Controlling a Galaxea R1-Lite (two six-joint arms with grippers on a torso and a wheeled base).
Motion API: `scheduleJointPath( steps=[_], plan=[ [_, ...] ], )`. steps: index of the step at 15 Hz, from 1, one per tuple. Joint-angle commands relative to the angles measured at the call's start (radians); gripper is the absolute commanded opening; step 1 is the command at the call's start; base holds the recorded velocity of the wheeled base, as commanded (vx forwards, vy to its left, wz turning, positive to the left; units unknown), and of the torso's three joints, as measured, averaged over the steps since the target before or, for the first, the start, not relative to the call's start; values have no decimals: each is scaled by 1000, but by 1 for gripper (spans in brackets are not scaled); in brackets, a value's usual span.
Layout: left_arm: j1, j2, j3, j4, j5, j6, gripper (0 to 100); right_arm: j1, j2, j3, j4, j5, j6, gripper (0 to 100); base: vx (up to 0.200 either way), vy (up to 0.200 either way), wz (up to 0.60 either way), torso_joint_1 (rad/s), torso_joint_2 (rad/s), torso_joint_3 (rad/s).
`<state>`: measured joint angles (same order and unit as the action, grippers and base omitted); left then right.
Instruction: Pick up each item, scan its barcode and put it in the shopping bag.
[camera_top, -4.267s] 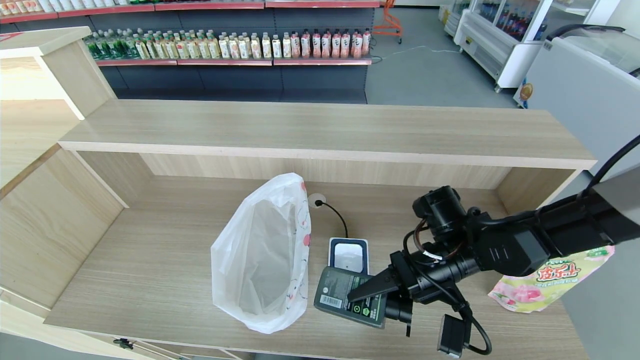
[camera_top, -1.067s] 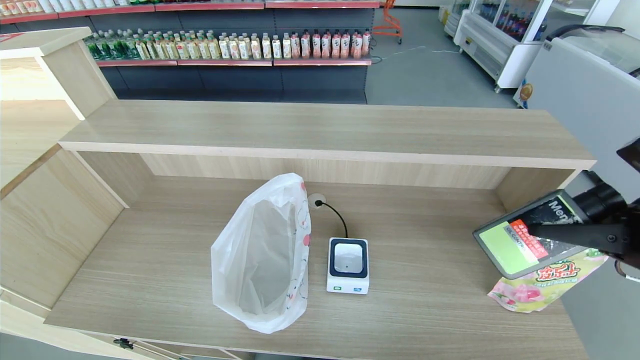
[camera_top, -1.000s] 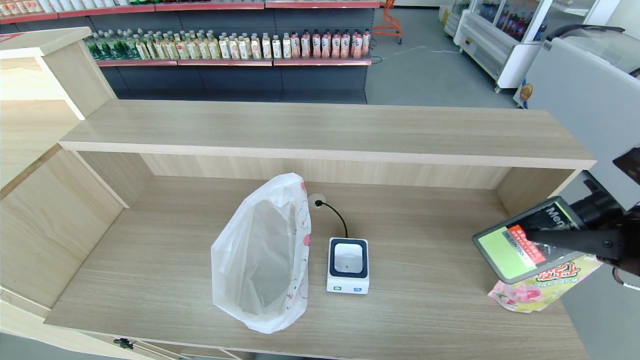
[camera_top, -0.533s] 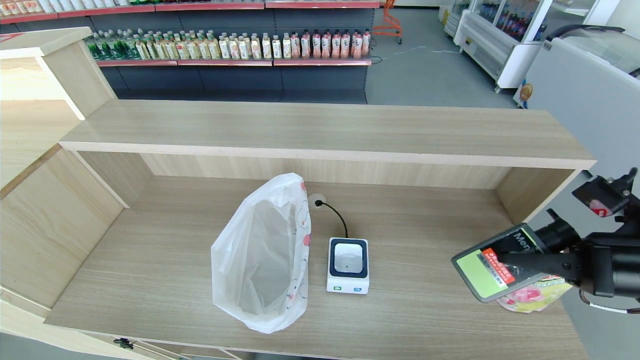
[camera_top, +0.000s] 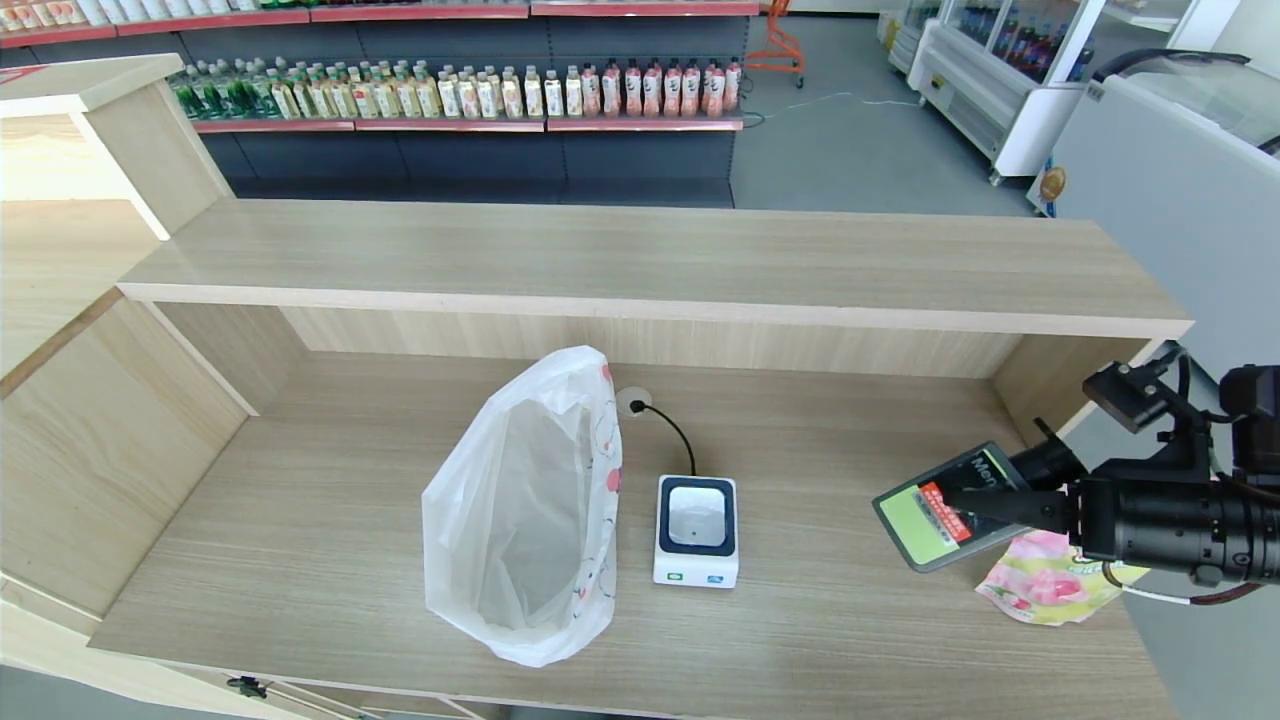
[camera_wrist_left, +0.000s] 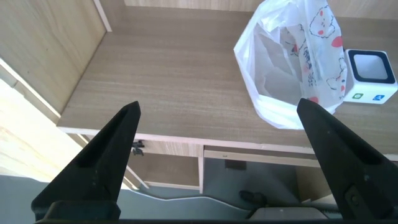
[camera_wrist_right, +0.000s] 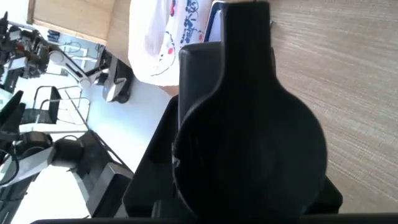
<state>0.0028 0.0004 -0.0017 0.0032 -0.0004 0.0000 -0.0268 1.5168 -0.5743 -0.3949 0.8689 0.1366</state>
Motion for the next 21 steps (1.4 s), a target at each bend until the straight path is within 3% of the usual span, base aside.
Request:
scheduleJointPath(
  steps=[1,8,12,15,18,21],
  plan=[
    [0,0,0,0,0,0,100,21,14,1,-1,1,1,0,0,200,0,2,2,2],
    [0,0,0,0,0,-2,100,33,42,-13,-4,-38,8,0,0,200,0,2,4,-1],
    [0,0,0,0,0,0,100,53,120,-19,-22,-157,6,0,0,0,0,0,0,0],
    [0,0,0,0,0,0,100,104,224,-16,-148,-258,26,0,0,0,0,0,0,0],
    [0,0,0,0,0,0,100,153,312,-33,-274,-272,90,0,0,0,0,0,0,0],
    [0,0,0,0,0,0,100,205,375,-50,-306,-312,106,0,0,0,0,0,0,0]
  ],
)
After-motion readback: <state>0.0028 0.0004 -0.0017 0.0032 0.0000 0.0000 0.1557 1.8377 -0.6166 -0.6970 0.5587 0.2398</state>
